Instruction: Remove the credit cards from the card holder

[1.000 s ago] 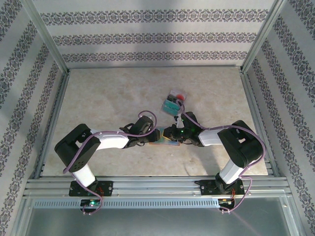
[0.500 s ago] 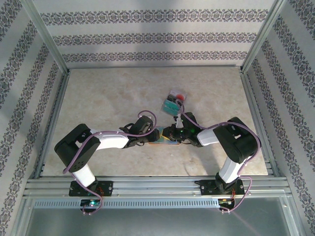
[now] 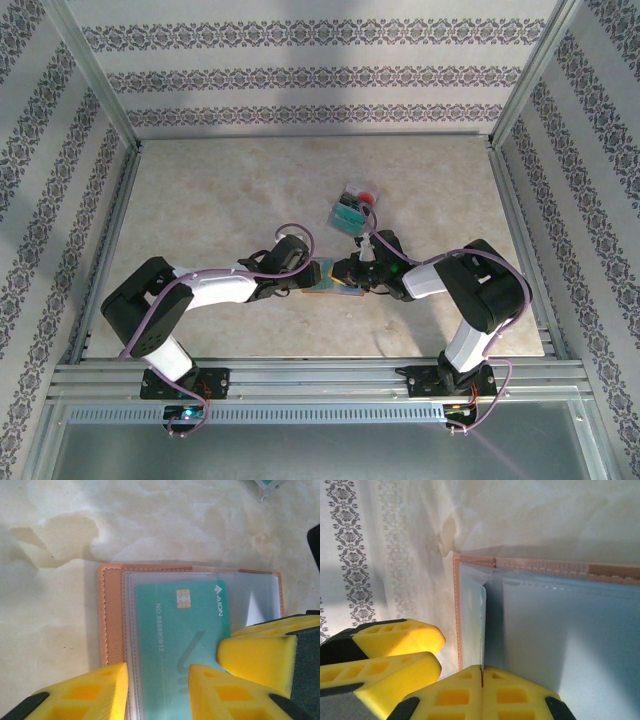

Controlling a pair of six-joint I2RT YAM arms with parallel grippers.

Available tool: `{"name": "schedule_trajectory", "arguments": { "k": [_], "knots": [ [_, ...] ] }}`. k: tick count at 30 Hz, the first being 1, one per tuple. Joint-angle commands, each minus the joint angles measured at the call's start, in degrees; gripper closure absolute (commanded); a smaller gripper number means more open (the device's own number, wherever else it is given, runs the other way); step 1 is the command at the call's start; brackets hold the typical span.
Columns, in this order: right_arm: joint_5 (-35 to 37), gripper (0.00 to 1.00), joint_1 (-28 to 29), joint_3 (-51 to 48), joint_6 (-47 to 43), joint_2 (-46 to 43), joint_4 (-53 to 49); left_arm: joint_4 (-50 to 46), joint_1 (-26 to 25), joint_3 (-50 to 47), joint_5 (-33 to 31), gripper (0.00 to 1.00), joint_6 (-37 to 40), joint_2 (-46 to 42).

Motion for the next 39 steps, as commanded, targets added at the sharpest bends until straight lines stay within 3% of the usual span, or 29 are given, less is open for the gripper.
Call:
{"name": "schedule_trajectory", "arguments": {
  "k": [1, 12, 28, 32, 39],
  "knots": [
    [-0.3, 0.95, -0.6, -0.7, -0.5, -1.2, -0.4, -1.8, 0.8, -0.4, -0.6, 0.67, 0.7, 0.1],
    [0.0, 0.95, -0.6, 0.1, -1.0, -2.0, -3.6, -4.0, 1.2, 1.9, -0.8, 0.87, 2.8, 3.4],
    [0.8, 0.94, -1.2, -0.4, -1.1, -3.9, -4.6, -4.4, 1.8, 1.9, -0.5, 0.89, 2.7, 4.1],
    [0.8, 0.87, -1.2, -0.5, -1.1, -4.6, -4.5, -4.3, 1.8, 1.9, -0.2, 0.89, 2.6, 4.3],
    [0.8, 0.85, -1.1, -1.0, -1.1, -5.5, -4.2, -4.0, 1.8, 1.7, 0.1, 0.91, 2.4, 4.6]
  ]
}}
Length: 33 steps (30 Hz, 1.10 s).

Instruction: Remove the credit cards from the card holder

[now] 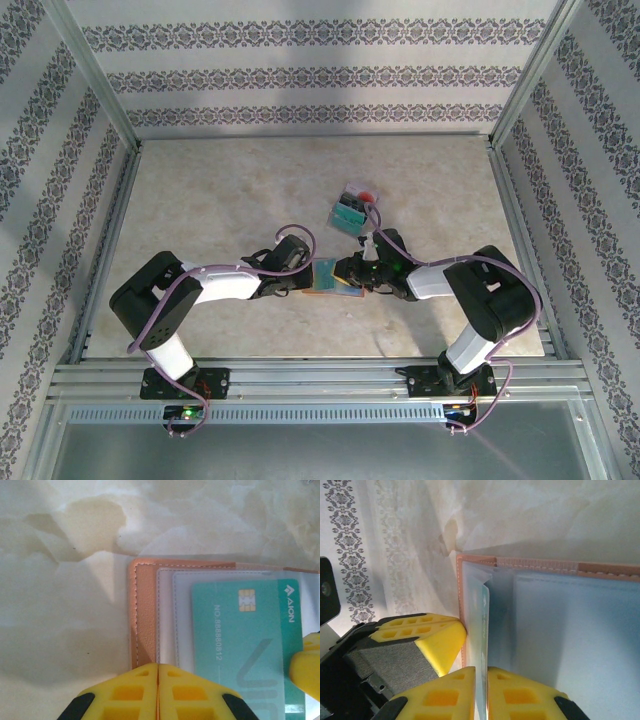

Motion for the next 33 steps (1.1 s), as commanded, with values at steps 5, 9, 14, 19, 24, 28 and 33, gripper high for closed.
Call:
{"name": "schedule_trajectory", "arguments": {
  "k": [5, 9, 14, 19, 24, 28, 33],
  "knots": [
    [0.1, 0.87, -0.3, -0.5, -0.8, -1.6, 0.6, -2.2, 0.8, 0.8, 0.1, 0.91, 0.7, 1.4],
    [0.3, 0.9, -0.4, -0.7, -0.9, -1.8, 0.6, -2.3, 0.8, 0.8, 0.1, 0.91, 0.7, 1.3],
    [0.9, 0.97, -0.4, -1.2, -1.3, -2.3, 0.2, -2.4, 0.8, 0.5, -0.3, 0.91, 0.7, 0.9],
    [2.2, 0.97, -0.6, -1.5, -2.4, -3.3, -2.3, -2.4, 0.8, 0.2, -0.6, 0.91, 0.8, 0.4],
    [4.4, 0.97, -0.6, -1.1, -4.4, -4.9, -7.8, -2.4, 1.1, -0.4, -0.7, 0.92, 0.7, 0.0],
    [5.6, 0.97, -0.7, -0.7, -5.9, -6.7, -11.3, -2.5, 1.5, -1.0, -1.1, 0.92, 0.7, -0.7],
    [7.6, 0.97, -1.0, 0.0, -7.8, -9.7, -16.5, -2.8, 2.1, -1.4, -1.3, 0.92, 1.1, -1.2]
  ]
}}
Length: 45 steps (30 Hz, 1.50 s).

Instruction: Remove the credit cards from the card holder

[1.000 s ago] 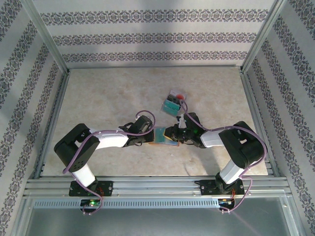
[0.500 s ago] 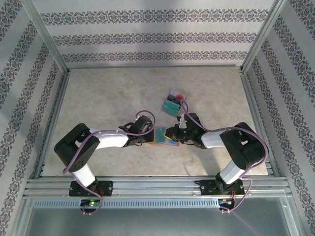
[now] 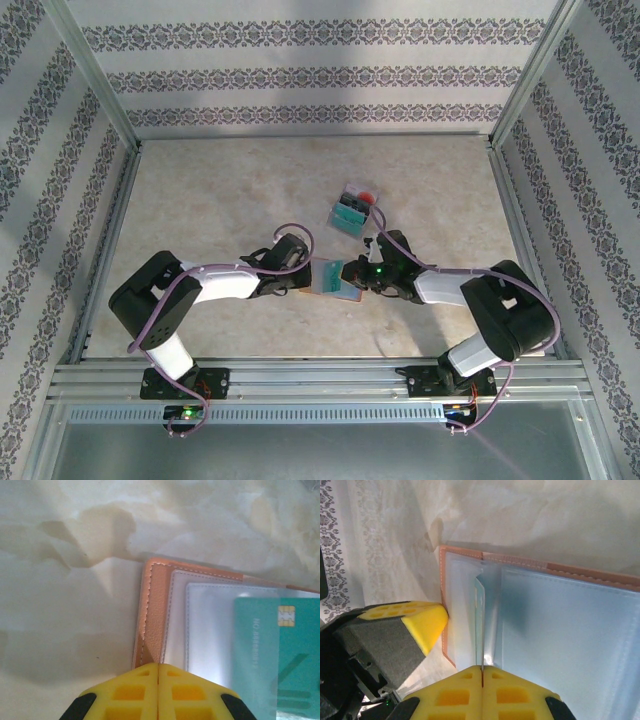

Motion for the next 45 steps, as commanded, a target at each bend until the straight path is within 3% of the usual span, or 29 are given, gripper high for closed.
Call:
{"name": "schedule_trajectory", "arguments": {
  "k": [1, 13, 21, 31, 35, 41, 45],
  "knots": [
    [3.2, 0.97, -0.8, 1.2, -3.4, -2.7, -6.9, -2.8, 1.2, -1.2, -1.2, 0.92, 1.0, -1.2],
    [7.3, 0.99, -0.9, 4.7, -9.1, -9.5, -19.7, -3.3, 1.8, -1.1, -1.6, 0.85, 1.8, -3.6],
    [9.7, 0.99, -0.9, 7.7, -12.5, -13.4, -26.9, -5.3, 2.0, -0.2, -2.4, 0.65, 3.2, -7.1],
    [12.4, 0.99, -0.7, 12.9, -18.6, -15.9, -35.5, -7.5, 3.8, -2.3, -4.9, 0.54, 4.0, -12.5],
    [14.5, 0.99, -0.7, 16.7, -21.9, -15.5, -39.7, -10.0, 5.5, -3.2, -6.8, 0.41, 4.8, -15.3],
    [15.9, 1.0, -0.6, 22.9, -26.9, -12.6, -44.1, -12.3, 8.0, -6.3, -10.0, 0.02, 5.2, -22.7],
    [17.6, 1.0, -0.7, 28.1, -31.5, -9.9, -47.8, -14.1, 9.7, -8.1, -11.6, 0.01, 5.4, -27.5]
  ]
}}
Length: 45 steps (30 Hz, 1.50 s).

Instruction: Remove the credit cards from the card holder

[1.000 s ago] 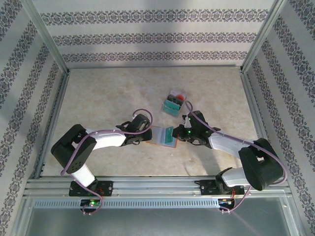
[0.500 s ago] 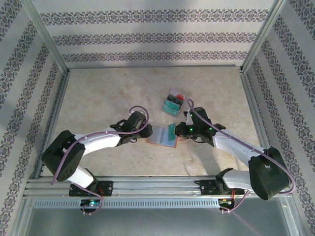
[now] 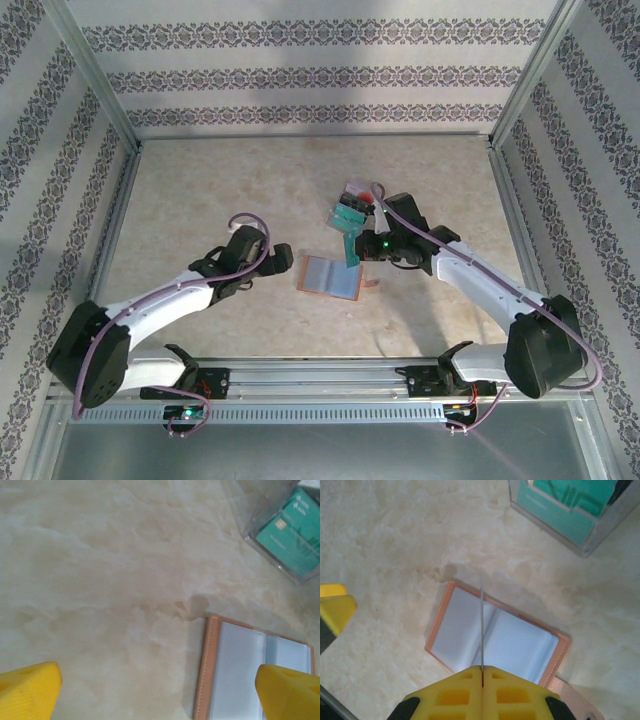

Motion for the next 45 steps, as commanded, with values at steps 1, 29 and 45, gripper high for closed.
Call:
{"name": "schedule_trajectory", "arguments": {
  "k": [1, 29, 45],
  "knots": [
    [3.2, 1.0, -0.2, 4.8, -6.4, 2.2, -5.4, -4.1, 1.6, -1.7, -3.1, 0.01, 1.0, -3.8],
    [4.8, 1.0, -4.5, 42.1, -50.8, 29.4, -23.6, -4.8, 6.7, -6.2, 0.1, 0.01, 0.9, -12.0],
    [7.3, 1.0, -4.9, 52.0, -58.2, 40.1, -30.3, -5.4, 7.6, -6.5, 1.3, 0.01, -0.2, -11.9]
  ]
}}
